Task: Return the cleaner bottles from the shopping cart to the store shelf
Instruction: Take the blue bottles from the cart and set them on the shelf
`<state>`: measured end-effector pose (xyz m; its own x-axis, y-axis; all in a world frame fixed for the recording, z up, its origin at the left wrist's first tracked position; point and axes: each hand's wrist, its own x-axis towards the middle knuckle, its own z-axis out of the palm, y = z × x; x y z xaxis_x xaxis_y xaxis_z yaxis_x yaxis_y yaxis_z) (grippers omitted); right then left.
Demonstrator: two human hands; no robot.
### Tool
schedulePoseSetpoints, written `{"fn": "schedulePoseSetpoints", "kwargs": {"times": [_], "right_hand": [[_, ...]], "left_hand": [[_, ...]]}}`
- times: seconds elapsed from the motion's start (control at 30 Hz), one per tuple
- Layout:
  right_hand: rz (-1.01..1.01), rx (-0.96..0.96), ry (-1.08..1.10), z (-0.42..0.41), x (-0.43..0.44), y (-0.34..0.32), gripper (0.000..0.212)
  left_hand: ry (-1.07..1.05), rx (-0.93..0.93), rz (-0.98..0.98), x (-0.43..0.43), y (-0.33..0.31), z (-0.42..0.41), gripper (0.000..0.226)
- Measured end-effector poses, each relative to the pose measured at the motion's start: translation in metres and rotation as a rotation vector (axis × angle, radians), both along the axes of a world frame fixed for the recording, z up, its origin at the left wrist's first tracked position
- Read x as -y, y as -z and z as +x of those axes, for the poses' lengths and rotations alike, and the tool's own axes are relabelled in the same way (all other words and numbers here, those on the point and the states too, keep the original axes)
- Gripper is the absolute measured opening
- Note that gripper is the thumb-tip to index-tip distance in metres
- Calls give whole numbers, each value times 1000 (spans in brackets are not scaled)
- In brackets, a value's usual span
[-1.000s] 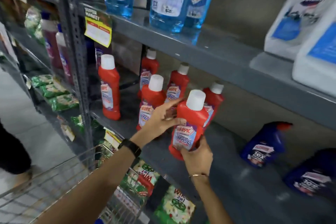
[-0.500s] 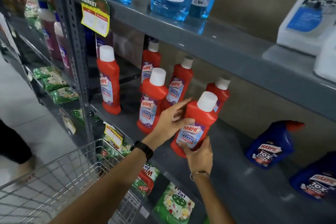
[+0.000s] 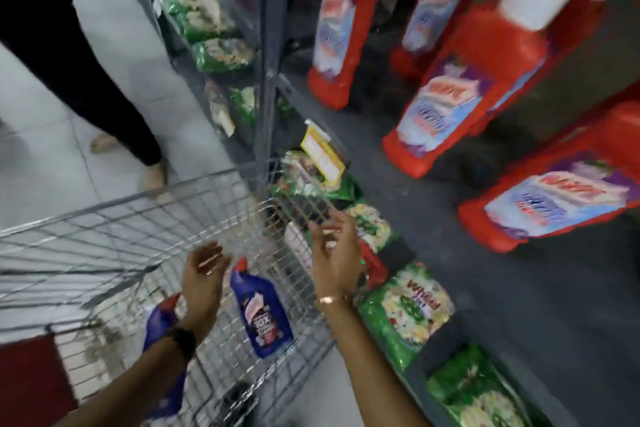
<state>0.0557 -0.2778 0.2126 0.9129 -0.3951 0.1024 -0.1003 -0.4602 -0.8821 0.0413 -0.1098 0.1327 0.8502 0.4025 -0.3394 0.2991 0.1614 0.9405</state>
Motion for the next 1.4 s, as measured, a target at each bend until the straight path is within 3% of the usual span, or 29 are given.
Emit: {"fn": "schedulePoseSetpoints", "kwargs": {"times": [0.13, 0.23, 0.33, 0.43, 0.6, 0.73, 0.93, 1.17, 1.27, 1.4], "right_hand": [[138, -553, -248, 38, -32, 86, 39], [48, -837, -403, 42, -42, 152, 44], [-30, -998, -409, 35, -45, 194, 70], [-102, -1040, -479, 26, -50, 218, 66], [-216, -983, -494, 22, -50, 231, 56], [-230, -973, -516, 22, -50, 230, 49], [40, -946, -454, 26, -49, 198, 49], [133, -529, -327, 27, -35, 98, 52], [144, -333, -246, 15, -23, 42, 48], [133, -78, -139, -15, 8, -33, 48]], "left_hand": [[206, -310, -8, -39, 92, -23, 33], [288, -520, -126, -31, 126, -39, 34], [370, -659, -130, -5, 138, -51, 50], [368, -653, -191, 8, 146, -55, 52], [391, -717, -174, 9, 166, -53, 63], [365, -665, -203, 3, 160, -56, 55], [465, -476, -115, -21, 137, -44, 58], [622, -193, 13, -37, 58, -5, 72], [692, -13, 119, -26, 2, 13, 58], [795, 195, 205, 1, -71, 25, 55]]}}
